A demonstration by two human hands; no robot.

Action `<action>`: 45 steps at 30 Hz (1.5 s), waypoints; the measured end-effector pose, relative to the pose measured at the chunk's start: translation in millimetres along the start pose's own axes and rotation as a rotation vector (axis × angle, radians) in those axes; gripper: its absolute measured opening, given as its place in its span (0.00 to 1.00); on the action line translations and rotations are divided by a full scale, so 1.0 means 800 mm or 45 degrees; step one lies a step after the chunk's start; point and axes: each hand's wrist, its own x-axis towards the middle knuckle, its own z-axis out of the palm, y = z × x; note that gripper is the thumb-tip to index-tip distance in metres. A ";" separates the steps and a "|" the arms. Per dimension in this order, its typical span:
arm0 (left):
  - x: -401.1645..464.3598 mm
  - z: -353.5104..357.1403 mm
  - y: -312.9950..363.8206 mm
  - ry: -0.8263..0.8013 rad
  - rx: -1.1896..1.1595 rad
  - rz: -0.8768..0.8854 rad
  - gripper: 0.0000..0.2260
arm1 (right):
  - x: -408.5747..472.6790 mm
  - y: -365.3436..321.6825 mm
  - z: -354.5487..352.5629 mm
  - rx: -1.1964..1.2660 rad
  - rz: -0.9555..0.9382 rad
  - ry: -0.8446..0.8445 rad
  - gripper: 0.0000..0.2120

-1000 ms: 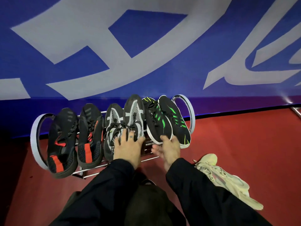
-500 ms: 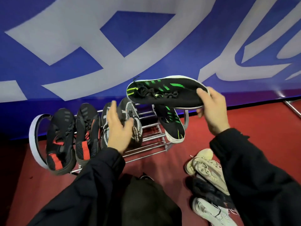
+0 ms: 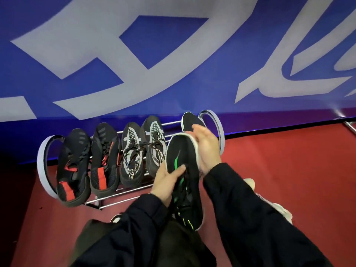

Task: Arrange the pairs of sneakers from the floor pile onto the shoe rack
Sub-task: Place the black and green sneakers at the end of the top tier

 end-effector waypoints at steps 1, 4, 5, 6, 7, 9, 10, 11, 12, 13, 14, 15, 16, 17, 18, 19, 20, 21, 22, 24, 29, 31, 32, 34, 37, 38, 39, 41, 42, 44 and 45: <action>0.002 -0.002 -0.007 0.064 -0.043 0.016 0.14 | -0.002 0.013 0.004 -0.046 -0.048 -0.007 0.08; 0.028 -0.021 0.006 0.234 -0.071 0.193 0.12 | -0.018 0.030 -0.014 -0.488 -0.173 -0.039 0.11; 0.038 -0.026 0.019 0.234 -0.092 0.244 0.12 | -0.029 0.033 -0.027 -0.615 -0.153 -0.086 0.12; 0.047 -0.030 0.030 0.218 -0.113 0.271 0.13 | -0.043 0.037 -0.041 -0.668 -0.110 -0.179 0.12; 0.054 -0.029 0.040 0.203 -0.118 0.284 0.13 | -0.058 0.043 -0.054 -0.669 -0.044 -0.290 0.12; 0.065 -0.023 0.043 0.178 -0.048 0.292 0.12 | -0.084 0.052 -0.068 -0.589 0.116 -0.448 0.14; 0.065 -0.017 0.044 0.157 0.000 0.297 0.12 | -0.091 0.057 -0.072 -0.539 0.167 -0.453 0.15; 0.066 -0.013 0.040 0.139 0.037 0.295 0.12 | -0.092 0.063 -0.072 -0.507 0.178 -0.406 0.16; 0.065 -0.008 0.038 0.121 0.068 0.283 0.12 | -0.091 0.068 -0.071 -0.483 0.149 -0.328 0.15; 0.062 -0.002 0.037 0.092 0.100 0.274 0.14 | -0.086 0.072 -0.070 -0.453 0.118 -0.245 0.13; 0.057 0.003 0.036 0.076 0.164 0.255 0.16 | -0.080 0.074 -0.068 -0.427 0.104 -0.168 0.12; 0.052 0.006 0.033 0.050 0.237 0.242 0.18 | -0.075 0.076 -0.065 -0.401 0.113 -0.106 0.11; 0.047 0.008 0.029 0.028 0.352 0.266 0.18 | -0.067 0.078 -0.063 -0.393 0.131 -0.081 0.10; 0.043 0.007 0.023 0.005 0.489 0.301 0.16 | -0.057 0.080 -0.060 -0.384 0.162 -0.079 0.09; 0.038 0.006 0.016 -0.013 0.650 0.334 0.18 | -0.046 0.084 -0.056 -0.396 0.199 -0.075 0.10; 0.035 0.003 0.009 -0.019 0.802 0.348 0.25 | -0.037 0.085 -0.050 -0.412 0.223 -0.072 0.11; 0.029 0.002 0.006 -0.009 0.940 0.342 0.32 | -0.026 0.091 -0.044 -0.413 0.217 -0.054 0.12; 0.028 -0.002 0.002 0.002 1.061 0.338 0.36 | -0.012 0.099 -0.038 -0.392 0.206 -0.002 0.14; 0.026 -0.004 0.001 0.008 1.186 0.320 0.37 | -0.002 0.104 -0.031 -0.376 0.197 0.078 0.15; 0.024 -0.006 -0.005 -0.020 1.437 0.291 0.34 | 0.010 0.120 -0.019 -0.303 0.259 0.250 0.16; 0.035 -0.001 -0.010 -0.003 1.687 0.222 0.28 | -0.016 0.162 -0.023 -0.009 0.399 0.389 0.09; 0.039 0.001 -0.012 -0.026 1.823 0.175 0.29 | -0.016 0.169 -0.031 -0.009 0.356 0.432 0.10; 0.040 0.002 -0.013 -0.011 1.929 0.143 0.31 | -0.015 0.169 -0.034 -0.004 0.358 0.429 0.13; 0.038 0.006 -0.016 0.038 2.135 0.093 0.34 | -0.011 0.169 -0.038 -0.018 0.390 0.394 0.15; 0.035 0.017 -0.026 0.040 2.169 0.026 0.36 | -0.014 0.165 -0.044 0.051 0.502 0.313 0.15; 0.035 0.019 -0.028 0.056 2.123 0.038 0.35 | -0.017 0.162 -0.046 0.038 0.501 0.330 0.16; 0.034 0.019 -0.028 0.083 2.074 0.078 0.32 | -0.017 0.163 -0.050 0.021 0.452 0.396 0.18; 0.030 0.016 -0.024 0.140 2.023 0.196 0.28 | -0.011 0.161 -0.060 0.000 0.357 0.592 0.26; 0.029 0.015 -0.022 0.155 2.031 0.264 0.28 | -0.008 0.152 -0.064 0.038 0.352 0.668 0.30; 0.027 0.014 -0.021 0.134 2.102 0.378 0.30 | -0.006 0.130 -0.072 0.172 0.400 0.617 0.31; 0.028 0.014 -0.022 0.092 2.165 0.415 0.31 | 0.000 0.123 -0.079 0.241 0.417 0.559 0.26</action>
